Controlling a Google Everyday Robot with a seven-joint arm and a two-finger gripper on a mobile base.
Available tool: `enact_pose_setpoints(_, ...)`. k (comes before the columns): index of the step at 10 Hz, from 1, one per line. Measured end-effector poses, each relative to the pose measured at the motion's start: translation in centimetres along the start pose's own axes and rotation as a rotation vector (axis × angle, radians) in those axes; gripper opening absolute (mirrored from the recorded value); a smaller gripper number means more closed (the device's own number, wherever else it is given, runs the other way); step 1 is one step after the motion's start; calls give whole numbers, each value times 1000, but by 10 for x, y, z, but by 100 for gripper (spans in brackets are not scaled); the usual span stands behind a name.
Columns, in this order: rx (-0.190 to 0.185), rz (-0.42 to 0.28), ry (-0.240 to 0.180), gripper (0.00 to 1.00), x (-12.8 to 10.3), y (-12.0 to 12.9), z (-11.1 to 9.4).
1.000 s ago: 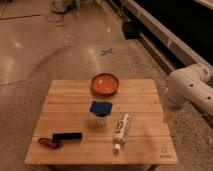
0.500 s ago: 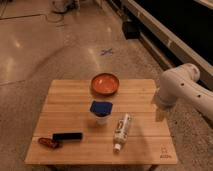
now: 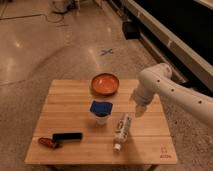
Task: Pick up the ceramic bowl
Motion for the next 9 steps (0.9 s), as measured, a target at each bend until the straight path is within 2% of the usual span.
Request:
enact_pose_setpoints(2, -1, -26, -6, 65, -5, -29, 26)
enact_pose_setpoints(6, -6, -47, 9, 65, -1, -98, 76)
enact_pose_setpoints(9, 29, -59, -10, 65, -9, -146, 83)
